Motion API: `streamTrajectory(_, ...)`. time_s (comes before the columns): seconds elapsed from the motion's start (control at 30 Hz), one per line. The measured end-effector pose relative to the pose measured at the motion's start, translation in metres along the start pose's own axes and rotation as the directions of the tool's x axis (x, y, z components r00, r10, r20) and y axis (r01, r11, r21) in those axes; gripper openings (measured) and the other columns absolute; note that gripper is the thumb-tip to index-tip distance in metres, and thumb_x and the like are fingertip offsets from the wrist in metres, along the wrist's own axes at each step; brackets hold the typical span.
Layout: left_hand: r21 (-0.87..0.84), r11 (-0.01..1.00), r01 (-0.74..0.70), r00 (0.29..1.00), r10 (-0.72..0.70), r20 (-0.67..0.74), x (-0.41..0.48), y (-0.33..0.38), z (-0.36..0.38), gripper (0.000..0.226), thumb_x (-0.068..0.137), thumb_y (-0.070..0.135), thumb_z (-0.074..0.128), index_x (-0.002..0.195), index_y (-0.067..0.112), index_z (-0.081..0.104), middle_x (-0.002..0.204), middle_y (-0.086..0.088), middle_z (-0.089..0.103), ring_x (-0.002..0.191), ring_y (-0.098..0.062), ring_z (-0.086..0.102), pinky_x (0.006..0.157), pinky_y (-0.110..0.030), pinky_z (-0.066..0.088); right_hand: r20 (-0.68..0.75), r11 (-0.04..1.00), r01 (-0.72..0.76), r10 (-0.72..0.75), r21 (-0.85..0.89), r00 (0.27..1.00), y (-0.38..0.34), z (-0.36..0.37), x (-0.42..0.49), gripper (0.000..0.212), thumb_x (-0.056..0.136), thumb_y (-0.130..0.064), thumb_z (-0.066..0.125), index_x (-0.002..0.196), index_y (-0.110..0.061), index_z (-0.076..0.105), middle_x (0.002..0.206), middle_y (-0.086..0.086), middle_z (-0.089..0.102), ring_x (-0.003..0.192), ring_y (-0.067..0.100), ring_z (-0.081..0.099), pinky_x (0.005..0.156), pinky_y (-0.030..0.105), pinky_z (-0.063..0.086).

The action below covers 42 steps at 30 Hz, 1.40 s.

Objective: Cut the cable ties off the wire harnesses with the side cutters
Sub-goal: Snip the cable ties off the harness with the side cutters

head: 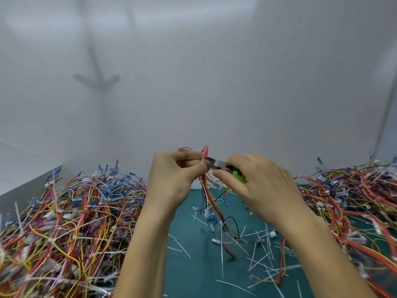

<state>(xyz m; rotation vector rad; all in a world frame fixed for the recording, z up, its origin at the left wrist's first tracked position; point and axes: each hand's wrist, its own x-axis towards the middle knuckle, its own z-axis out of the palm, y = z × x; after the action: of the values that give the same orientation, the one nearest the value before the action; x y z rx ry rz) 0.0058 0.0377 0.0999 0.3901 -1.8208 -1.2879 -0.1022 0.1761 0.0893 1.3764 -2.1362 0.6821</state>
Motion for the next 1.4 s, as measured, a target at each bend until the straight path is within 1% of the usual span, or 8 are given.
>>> streamTrajectory(0.13, 0.052, 0.999, -0.012, 1.000, 0.012, -0.011, 0.0010, -0.0007, -0.0006, 0.015, 0.076, 0.010, 0.082, 0.090, 0.012, 0.078, 0.069, 0.003, 0.075, 0.065, -0.002, 0.066, 0.062, -0.012, 0.046, -0.005, 1.000, -0.002, 0.002, -0.031, 1.000, -0.0002, -0.0008, 0.0006, 0.057, 0.080, -0.077, 0.011, 0.091, -0.035, 0.047, 0.079, -0.009, 0.049, 0.079, 0.016, 0.049, 0.062, 0.031, 0.029)
streamTrajectory(0.3, 0.081, 0.997, -0.005, 1.000, 0.007, -0.028, 0.0014, -0.0007, -0.0012, 0.015, 0.076, 0.010, 0.082, 0.090, 0.010, 0.077, 0.068, 0.002, 0.074, 0.065, -0.005, 0.066, 0.069, -0.023, 0.048, 0.012, 0.999, 0.000, 0.001, -0.044, 1.000, 0.0010, -0.0030, 0.0009, 0.063, 0.079, -0.078, 0.010, 0.095, -0.034, 0.053, 0.079, -0.009, 0.050, 0.079, 0.016, 0.048, 0.062, 0.032, 0.029)
streamTrajectory(0.43, 0.107, 0.994, 0.003, 1.000, -0.001, -0.019, 0.0003, 0.0007, -0.0009, 0.017, 0.076, 0.013, 0.083, 0.092, 0.011, 0.077, 0.072, 0.000, 0.076, 0.078, -0.016, 0.073, 0.083, -0.036, 0.057, 0.017, 0.999, 0.005, -0.004, -0.034, 1.000, 0.0009, -0.0032, 0.0017, 0.064, 0.079, -0.078, 0.009, 0.095, -0.034, 0.053, 0.080, -0.009, 0.051, 0.079, 0.016, 0.049, 0.063, 0.031, 0.031)
streamTrajectory(0.57, 0.122, 0.992, 0.002, 1.000, -0.002, -0.002, -0.0013, 0.0028, 0.0018, 0.019, 0.076, 0.018, 0.084, 0.093, 0.011, 0.078, 0.074, 0.000, 0.076, 0.083, -0.017, 0.074, 0.092, -0.042, 0.055, 0.017, 0.999, 0.011, -0.011, -0.030, 1.000, 0.0004, -0.0034, 0.0013, 0.060, 0.078, -0.079, 0.008, 0.090, -0.035, 0.048, 0.078, -0.009, 0.049, 0.078, 0.016, 0.048, 0.062, 0.031, 0.030)
streamTrajectory(0.67, 0.132, 0.991, -0.001, 1.000, 0.001, -0.001, -0.0012, 0.0026, 0.0015, 0.018, 0.076, 0.017, 0.083, 0.092, 0.012, 0.078, 0.072, 0.001, 0.076, 0.081, -0.017, 0.074, 0.091, -0.043, 0.056, 0.022, 0.999, 0.019, -0.018, -0.026, 1.000, 0.0014, -0.0033, 0.0008, 0.056, 0.076, -0.080, 0.006, 0.087, -0.037, 0.041, 0.079, -0.009, 0.053, 0.078, 0.017, 0.051, 0.062, 0.031, 0.032)
streamTrajectory(0.87, 0.147, 0.989, -0.013, 1.000, 0.012, 0.011, -0.0013, 0.0022, 0.0006, 0.016, 0.076, 0.016, 0.083, 0.091, 0.013, 0.077, 0.072, 0.001, 0.076, 0.080, -0.018, 0.075, 0.089, -0.043, 0.057, 0.016, 1.000, -0.001, 0.001, -0.008, 1.000, 0.0031, -0.0037, 0.0005, 0.065, 0.076, -0.081, 0.008, 0.087, -0.032, 0.048, 0.083, -0.007, 0.060, 0.080, 0.020, 0.057, 0.067, 0.034, 0.047)
streamTrajectory(1.1, 0.186, 0.982, -0.041, 0.999, 0.040, 0.007, -0.0012, 0.0027, 0.0006, 0.014, 0.075, 0.015, 0.083, 0.085, 0.022, 0.076, 0.071, 0.004, 0.076, 0.075, -0.012, 0.074, 0.086, -0.042, 0.058, 0.011, 1.000, -0.008, 0.008, 0.006, 1.000, 0.0033, -0.0045, 0.0011, 0.067, 0.076, -0.082, 0.010, 0.084, -0.029, 0.050, 0.078, -0.006, 0.060, 0.077, 0.020, 0.056, 0.065, 0.034, 0.047)
streamTrajectory(1.4, 0.205, 0.977, -0.056, 0.998, 0.055, 0.010, -0.0024, 0.0049, 0.0002, 0.014, 0.076, 0.015, 0.083, 0.084, 0.025, 0.076, 0.071, 0.006, 0.076, 0.076, -0.009, 0.074, 0.086, -0.042, 0.058, -0.005, 0.999, -0.009, 0.009, 0.045, 1.000, 0.0037, -0.0046, 0.0003, 0.066, 0.075, -0.083, 0.009, 0.084, -0.032, 0.051, 0.075, -0.007, 0.060, 0.074, 0.020, 0.054, 0.062, 0.032, 0.043)
